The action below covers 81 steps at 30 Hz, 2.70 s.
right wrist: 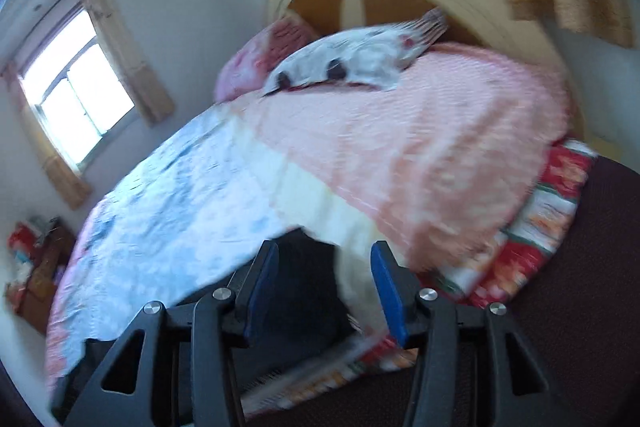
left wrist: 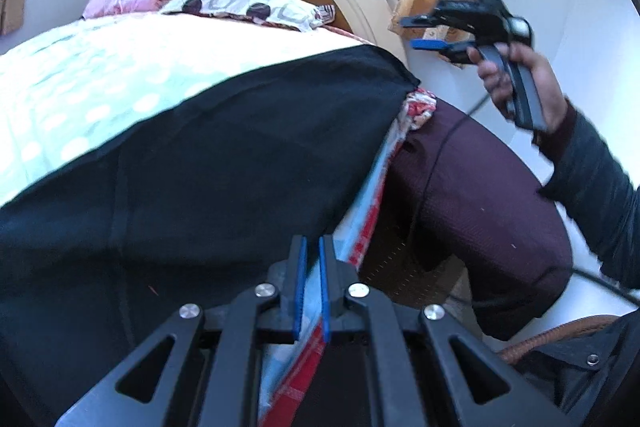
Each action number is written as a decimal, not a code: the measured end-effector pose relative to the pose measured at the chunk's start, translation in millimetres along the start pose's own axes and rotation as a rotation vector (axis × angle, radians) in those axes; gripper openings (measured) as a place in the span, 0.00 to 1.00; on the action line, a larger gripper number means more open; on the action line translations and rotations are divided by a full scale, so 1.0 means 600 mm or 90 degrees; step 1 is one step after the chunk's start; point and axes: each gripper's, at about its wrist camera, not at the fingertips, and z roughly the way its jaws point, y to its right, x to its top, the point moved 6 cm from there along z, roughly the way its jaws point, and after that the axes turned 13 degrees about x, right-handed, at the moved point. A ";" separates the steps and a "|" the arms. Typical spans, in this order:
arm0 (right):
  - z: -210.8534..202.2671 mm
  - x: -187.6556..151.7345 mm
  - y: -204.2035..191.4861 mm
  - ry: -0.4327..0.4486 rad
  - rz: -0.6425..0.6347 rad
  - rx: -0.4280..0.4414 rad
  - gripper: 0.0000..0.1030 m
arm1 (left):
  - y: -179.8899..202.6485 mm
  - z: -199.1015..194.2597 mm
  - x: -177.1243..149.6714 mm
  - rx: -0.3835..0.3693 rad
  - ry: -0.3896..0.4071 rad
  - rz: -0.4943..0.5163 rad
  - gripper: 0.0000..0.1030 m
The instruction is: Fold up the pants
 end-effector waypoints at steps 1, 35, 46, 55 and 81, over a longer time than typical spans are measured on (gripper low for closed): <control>0.026 0.013 0.004 -0.036 0.011 0.013 0.49 | -0.002 -0.001 0.002 0.007 0.006 0.000 0.06; 0.066 -0.079 0.059 -0.096 0.015 -0.020 0.52 | -0.036 0.051 -0.002 0.075 -0.016 -0.016 0.24; 0.002 -0.102 -0.019 0.010 -0.032 -0.014 0.53 | -0.116 -0.006 0.013 0.237 0.011 -0.065 0.57; 0.089 -0.194 -0.092 -0.095 -0.108 0.053 0.53 | -0.128 0.023 -0.011 0.267 -0.038 -0.062 0.58; -0.008 -0.190 -0.073 0.009 -0.094 0.008 0.53 | -0.439 -0.197 -0.060 0.531 -0.042 -0.189 0.74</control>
